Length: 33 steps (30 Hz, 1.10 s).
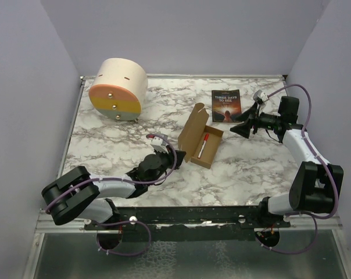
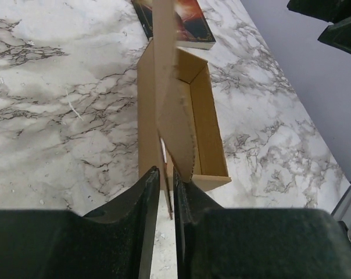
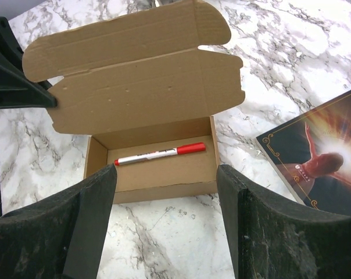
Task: Fold the paper box
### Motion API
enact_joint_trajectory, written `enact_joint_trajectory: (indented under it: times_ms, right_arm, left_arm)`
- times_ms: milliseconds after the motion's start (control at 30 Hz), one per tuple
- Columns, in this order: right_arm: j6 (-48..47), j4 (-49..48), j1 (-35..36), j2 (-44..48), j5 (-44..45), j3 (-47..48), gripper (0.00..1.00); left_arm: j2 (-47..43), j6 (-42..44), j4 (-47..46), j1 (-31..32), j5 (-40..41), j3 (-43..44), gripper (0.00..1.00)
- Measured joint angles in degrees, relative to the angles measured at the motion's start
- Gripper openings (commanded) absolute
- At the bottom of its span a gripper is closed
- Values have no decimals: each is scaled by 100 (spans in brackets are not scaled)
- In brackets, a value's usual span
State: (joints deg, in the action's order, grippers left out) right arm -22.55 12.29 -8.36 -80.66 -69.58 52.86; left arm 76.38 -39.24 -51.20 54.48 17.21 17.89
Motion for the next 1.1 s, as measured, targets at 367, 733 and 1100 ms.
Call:
enact_joint_trajectory:
  times_ms: [367, 733, 1100]
  right_arm:
    - [-9, 2, 0, 0, -2, 0, 71]
    - [-219, -310, 0, 542, 184, -308, 99]
    - [-769, -24, 0, 111, -551, -356, 99]
  left_arm:
    - [-269, 737, 909, -83, 103, 382, 0]
    - [-1071, 1650, 1670, -1191, -1364, 380, 0]
    - [-1110, 2262, 1910, -1644, -2872, 442, 0]
